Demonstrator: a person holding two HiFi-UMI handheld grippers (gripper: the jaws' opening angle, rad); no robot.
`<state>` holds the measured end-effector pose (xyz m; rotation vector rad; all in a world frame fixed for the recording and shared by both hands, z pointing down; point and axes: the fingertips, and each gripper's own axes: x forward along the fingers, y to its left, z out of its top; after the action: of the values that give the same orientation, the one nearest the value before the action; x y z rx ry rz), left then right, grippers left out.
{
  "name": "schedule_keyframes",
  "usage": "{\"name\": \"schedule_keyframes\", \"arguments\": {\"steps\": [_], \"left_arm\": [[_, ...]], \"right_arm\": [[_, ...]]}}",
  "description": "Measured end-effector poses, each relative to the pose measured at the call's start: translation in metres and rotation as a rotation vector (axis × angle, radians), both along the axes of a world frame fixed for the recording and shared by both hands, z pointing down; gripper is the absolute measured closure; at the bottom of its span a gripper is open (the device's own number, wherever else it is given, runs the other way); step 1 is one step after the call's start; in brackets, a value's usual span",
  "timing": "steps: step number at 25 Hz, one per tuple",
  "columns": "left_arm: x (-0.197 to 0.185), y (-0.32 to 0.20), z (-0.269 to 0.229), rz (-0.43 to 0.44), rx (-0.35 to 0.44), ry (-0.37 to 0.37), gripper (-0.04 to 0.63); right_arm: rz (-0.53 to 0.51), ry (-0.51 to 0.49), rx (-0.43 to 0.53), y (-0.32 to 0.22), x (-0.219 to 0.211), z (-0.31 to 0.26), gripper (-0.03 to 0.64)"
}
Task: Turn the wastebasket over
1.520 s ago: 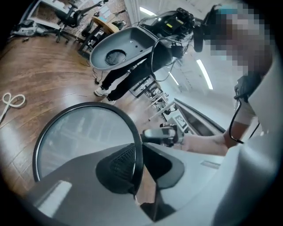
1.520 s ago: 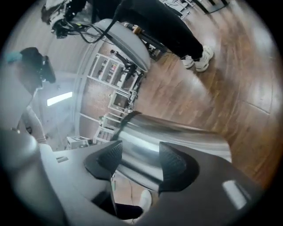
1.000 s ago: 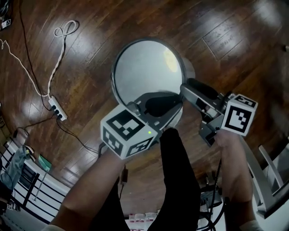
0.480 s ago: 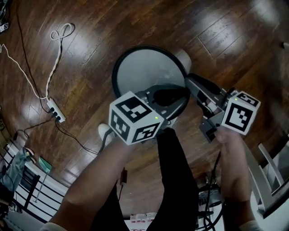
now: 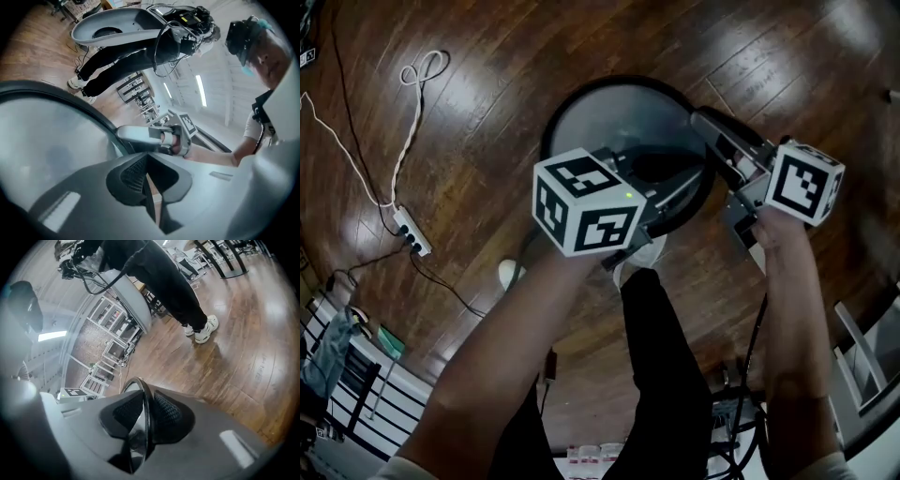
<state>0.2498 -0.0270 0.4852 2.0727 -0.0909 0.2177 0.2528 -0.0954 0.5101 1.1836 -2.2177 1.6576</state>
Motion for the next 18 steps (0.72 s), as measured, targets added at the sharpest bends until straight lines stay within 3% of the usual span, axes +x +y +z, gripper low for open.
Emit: {"name": "schedule_keyframes", "arguments": {"steps": [4, 9, 15, 18], "left_arm": [[0.005, 0.003, 0.012, 0.030, -0.006, -0.007, 0.595], [0.003, -0.002, 0.009, 0.032, -0.019, 0.031, 0.595], [0.003, -0.001, 0.008, 0.031, -0.012, 0.029, 0.595], [0.003, -0.002, 0.010, 0.021, -0.006, 0.033, 0.595]], "right_arm": [[0.042, -0.065, -0.076, 0.010, 0.014, 0.032, 0.546], [0.030, -0.105, -0.034, 0.006, 0.011, 0.027, 0.546], [0.036, -0.115, -0.020, 0.006, 0.009, 0.026, 0.545], [0.038, -0.084, -0.035, 0.006, 0.009, 0.029, 0.540]]}}
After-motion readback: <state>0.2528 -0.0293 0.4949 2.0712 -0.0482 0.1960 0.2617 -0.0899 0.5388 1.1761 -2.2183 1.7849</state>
